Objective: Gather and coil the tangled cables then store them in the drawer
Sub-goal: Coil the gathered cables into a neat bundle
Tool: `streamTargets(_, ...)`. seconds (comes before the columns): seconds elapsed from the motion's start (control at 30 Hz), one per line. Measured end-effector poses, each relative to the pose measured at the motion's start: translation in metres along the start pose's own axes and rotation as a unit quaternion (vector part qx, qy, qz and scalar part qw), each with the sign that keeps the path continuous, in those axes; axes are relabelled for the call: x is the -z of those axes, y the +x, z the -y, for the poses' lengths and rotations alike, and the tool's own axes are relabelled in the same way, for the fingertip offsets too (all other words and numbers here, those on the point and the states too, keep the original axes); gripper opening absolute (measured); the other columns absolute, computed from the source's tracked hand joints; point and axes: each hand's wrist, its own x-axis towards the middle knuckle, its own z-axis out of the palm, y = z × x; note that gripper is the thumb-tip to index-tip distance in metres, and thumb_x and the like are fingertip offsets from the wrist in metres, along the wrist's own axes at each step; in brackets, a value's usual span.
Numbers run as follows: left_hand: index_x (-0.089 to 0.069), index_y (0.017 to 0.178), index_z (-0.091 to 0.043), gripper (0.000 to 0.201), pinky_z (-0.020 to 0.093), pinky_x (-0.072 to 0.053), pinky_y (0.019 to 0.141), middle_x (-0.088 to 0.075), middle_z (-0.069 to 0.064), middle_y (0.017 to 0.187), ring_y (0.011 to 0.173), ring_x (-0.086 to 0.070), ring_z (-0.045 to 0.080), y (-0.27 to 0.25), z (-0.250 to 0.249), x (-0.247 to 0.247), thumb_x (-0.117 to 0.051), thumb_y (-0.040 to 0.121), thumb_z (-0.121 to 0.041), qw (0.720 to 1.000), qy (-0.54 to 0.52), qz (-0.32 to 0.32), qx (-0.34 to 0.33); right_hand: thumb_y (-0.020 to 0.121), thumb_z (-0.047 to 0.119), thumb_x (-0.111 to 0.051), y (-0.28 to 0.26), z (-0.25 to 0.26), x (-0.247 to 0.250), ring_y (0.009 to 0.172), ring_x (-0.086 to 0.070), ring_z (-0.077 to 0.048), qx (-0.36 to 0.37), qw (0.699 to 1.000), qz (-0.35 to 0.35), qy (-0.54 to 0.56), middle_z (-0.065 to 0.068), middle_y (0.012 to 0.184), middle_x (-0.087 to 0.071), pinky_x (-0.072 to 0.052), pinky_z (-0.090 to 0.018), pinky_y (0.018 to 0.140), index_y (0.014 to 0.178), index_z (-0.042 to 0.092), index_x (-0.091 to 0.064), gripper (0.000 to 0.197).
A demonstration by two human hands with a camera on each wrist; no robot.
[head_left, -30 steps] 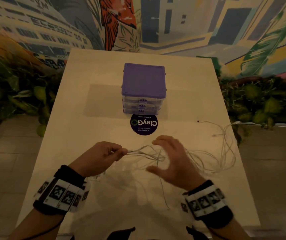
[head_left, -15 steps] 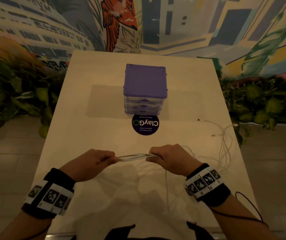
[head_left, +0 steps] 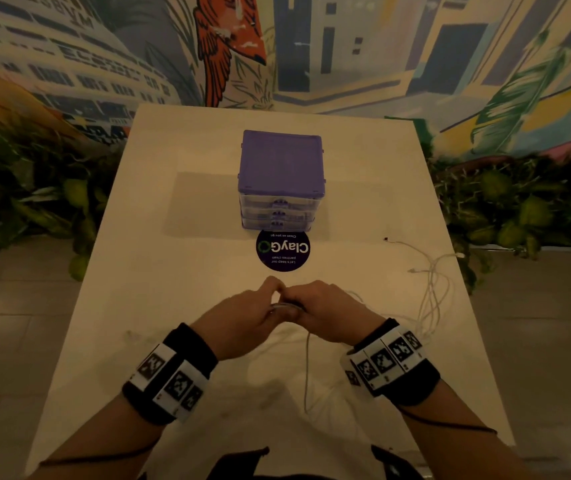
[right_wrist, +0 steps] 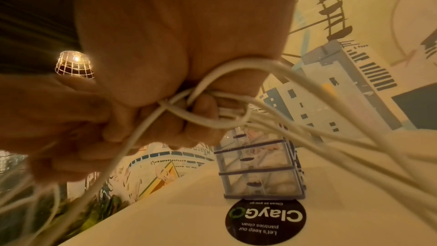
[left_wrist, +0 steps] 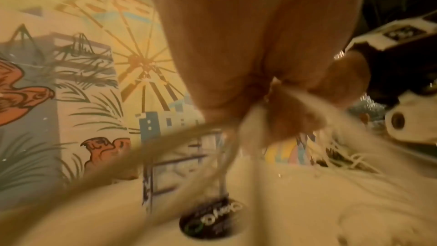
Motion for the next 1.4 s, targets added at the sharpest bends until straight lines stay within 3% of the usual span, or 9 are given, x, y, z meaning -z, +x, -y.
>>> streamTargets(0.17,-0.041,0.114,-0.019,0.04,0.023,-0.036,0.049,-0.055,-0.002,0.061,0.045,-0.047,0.006,0.005,0.001,-0.002,-0.046,0.092,-0.052,0.999,0.008,0.05,0.004,0.087,0.026,-0.069,-0.011,-0.006,0.001,0.065,-0.051,-0.009,0.005,0.99,0.01,0.14,0.002,0.079,-0.061,-0.042,-0.023,0.061,0.098,0.011,-0.064,0.019)
streamTargets(0.37,-0.061,0.091,-0.016,0.035,0.017,-0.035,0.051,-0.053,-0.009,0.063,0.052,-0.049,0.001,0.009,0.0,0.003,-0.043,0.097,-0.045,0.996,0.06,0.066,-0.017,0.071,0.023,-0.083,-0.033,-0.027,0.017,0.096,-0.066,-0.011,-0.007,0.968,0.013,0.251,0.0,0.107,-0.068,-0.055,-0.029,0.087,0.122,0.02,-0.049,0.061)
streamTargets(0.5,-0.055,0.075,-0.013,0.047,0.016,-0.034,0.052,-0.05,-0.009,0.058,0.051,-0.045,0.007,0.007,0.004,0.002,-0.037,0.095,-0.05,0.996,0.044,0.056,-0.053,0.081,-0.005,-0.067,-0.044,-0.044,0.029,0.096,-0.067,-0.021,-0.009,0.945,-0.07,0.318,-0.008,0.103,-0.068,-0.052,-0.036,0.091,0.109,0.008,-0.06,0.031)
streamTargets(0.83,-0.053,0.078,-0.011,0.045,0.022,-0.034,0.052,-0.05,-0.004,0.058,0.05,-0.042,0.01,0.007,0.01,-0.001,-0.036,0.098,-0.048,0.993,0.073,0.073,-0.06,0.087,0.009,-0.067,-0.045,-0.041,0.018,0.071,-0.061,-0.008,0.039,0.979,-0.161,0.122,0.004,0.08,-0.068,-0.053,-0.024,0.068,0.089,0.014,-0.067,0.006)
streamTargets(0.9,-0.052,0.077,-0.013,0.045,0.02,-0.033,0.051,-0.05,-0.007,0.059,0.05,-0.042,0.009,0.004,0.013,-0.001,-0.034,0.097,-0.049,0.994,0.07,0.062,-0.054,0.089,0.002,-0.06,-0.049,-0.053,0.022,0.065,-0.064,-0.017,-0.078,0.911,-0.279,0.295,-0.006,0.075,-0.067,-0.054,-0.029,0.063,0.086,0.008,-0.062,0.008)
streamTargets(1.0,-0.051,0.076,-0.014,0.049,0.019,-0.033,0.051,-0.048,-0.01,0.057,0.048,-0.042,0.008,-0.001,0.019,0.002,-0.029,0.092,-0.056,0.995,0.065,0.053,-0.045,0.093,0.002,-0.047,-0.06,-0.074,0.028,0.057,-0.056,-0.029,-0.231,0.697,-0.433,0.522,-0.013,0.066,-0.057,-0.049,-0.032,0.05,0.084,0.007,-0.052,0.012)
streamTargets(1.03,-0.051,0.077,-0.013,0.051,0.019,-0.033,0.05,-0.048,-0.009,0.057,0.048,-0.042,0.009,-0.003,0.021,0.002,-0.028,0.091,-0.057,0.996,0.062,0.053,-0.04,0.094,0.004,-0.045,-0.064,-0.082,0.028,0.057,-0.055,-0.028,-0.265,0.686,-0.443,0.512,-0.012,0.066,-0.055,-0.047,-0.032,0.049,0.084,0.009,-0.05,0.013)
streamTargets(1.2,-0.052,0.079,-0.014,0.05,0.027,-0.037,0.053,-0.054,-0.001,0.06,0.05,-0.044,0.013,-0.005,0.021,0.001,-0.03,0.092,-0.057,0.994,0.076,0.07,-0.033,0.09,-0.001,-0.056,-0.066,-0.07,0.02,0.08,-0.061,-0.017,-0.141,0.889,-0.374,0.223,-0.004,0.092,-0.063,-0.052,-0.027,0.069,0.096,0.011,-0.056,0.013)
streamTargets(1.4,-0.05,0.088,-0.019,0.037,0.033,-0.037,0.055,-0.045,-0.009,0.058,0.052,-0.045,0.013,0.0,0.007,-0.003,-0.035,0.098,-0.051,0.979,0.167,0.105,-0.047,0.092,0.012,-0.056,-0.024,-0.038,0.005,0.122,-0.046,-0.016,0.086,0.992,-0.087,-0.03,0.004,0.136,-0.054,-0.033,-0.034,0.1,0.129,0.029,-0.054,0.041)
